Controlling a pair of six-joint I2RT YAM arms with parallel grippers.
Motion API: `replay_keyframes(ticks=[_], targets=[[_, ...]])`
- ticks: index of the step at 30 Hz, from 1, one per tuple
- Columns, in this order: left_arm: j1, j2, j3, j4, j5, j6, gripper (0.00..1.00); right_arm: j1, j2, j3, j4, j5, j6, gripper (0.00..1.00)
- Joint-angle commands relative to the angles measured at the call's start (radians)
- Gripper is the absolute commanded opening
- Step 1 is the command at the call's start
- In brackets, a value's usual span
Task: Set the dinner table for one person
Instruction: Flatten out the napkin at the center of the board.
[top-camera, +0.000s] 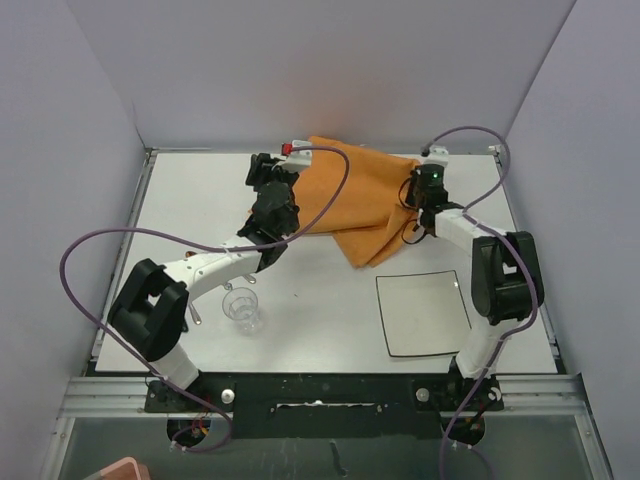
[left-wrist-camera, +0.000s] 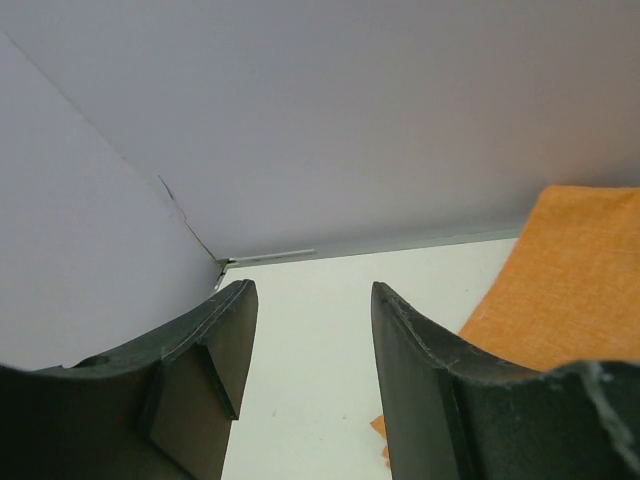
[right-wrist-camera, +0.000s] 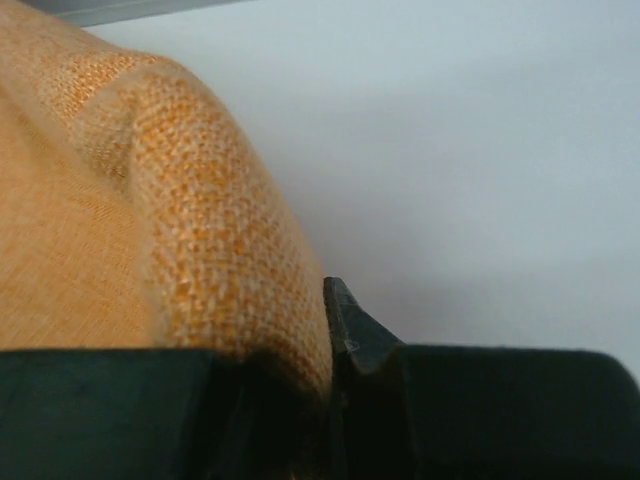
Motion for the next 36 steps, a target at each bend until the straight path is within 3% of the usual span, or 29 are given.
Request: replay_keyframes(ticks=[1, 7, 10, 15, 19, 21, 23, 24, 26, 28, 29, 30, 31, 34, 36], targets=[[-0.017, -0.063, -0.016, 0.091, -0.019, 0.026, 0.48, -0.051, -0.041, 0.06, -0.177, 0.141, 0.201, 0.0], [-0.028, -0.082, -0.024, 0.102, -0.012, 0.036, 0.48, -0.056, 0.053, 0.229, -0.537, 0.256, 0.262, 0.0], [-0.029, -0.097, -0.038, 0.104, -0.009, 0.036, 0.48, -0.035, 0.052, 0.238, -0.579, 0.349, 0.274, 0.19], [-0.033, -0.136, -0.065, 0.076, -0.013, 0.003, 0.48, 0.012, -0.028, 0.198, -0.468, 0.523, 0.171, 0.51], [-0.035, -0.19, -0.095, -0.035, 0.019, -0.124, 0.48, 0.044, -0.131, 0.142, -0.293, 0.656, 0.032, 0.54], [-0.031, -0.237, -0.092, -0.224, 0.121, -0.296, 0.48, 0.07, -0.194, 0.079, -0.122, 0.669, -0.091, 0.55], [-0.007, -0.273, -0.085, -0.417, 0.325, -0.469, 0.48, 0.096, -0.25, 0.022, 0.022, 0.667, -0.224, 0.63], [-0.005, -0.279, -0.084, -0.457, 0.365, -0.525, 0.48, 0.102, -0.272, 0.005, 0.052, 0.642, -0.248, 0.74], [-0.009, -0.272, -0.077, -0.519, 0.434, -0.599, 0.48, 0.104, -0.301, -0.002, 0.018, 0.566, -0.255, 0.77], [-0.016, -0.243, -0.061, -0.569, 0.508, -0.648, 0.47, 0.1, -0.312, -0.005, -0.031, 0.458, -0.248, 0.7], [-0.019, -0.223, -0.044, -0.606, 0.536, -0.677, 0.46, 0.093, -0.309, -0.002, -0.063, 0.391, -0.245, 0.46], [-0.023, -0.202, -0.029, -0.632, 0.555, -0.713, 0.45, 0.085, -0.294, 0.007, -0.1, 0.318, -0.227, 0.08], [-0.024, -0.182, -0.019, -0.65, 0.576, -0.748, 0.38, 0.061, -0.275, 0.023, -0.155, 0.247, -0.203, 0.0], [-0.023, -0.126, 0.008, -0.678, 0.662, -0.836, 0.02, 0.022, -0.196, 0.099, -0.28, 0.099, -0.147, 0.0], [-0.024, -0.086, 0.025, -0.676, 0.711, -0.901, 0.0, 0.013, -0.137, 0.141, -0.324, 0.068, -0.133, 0.0]])
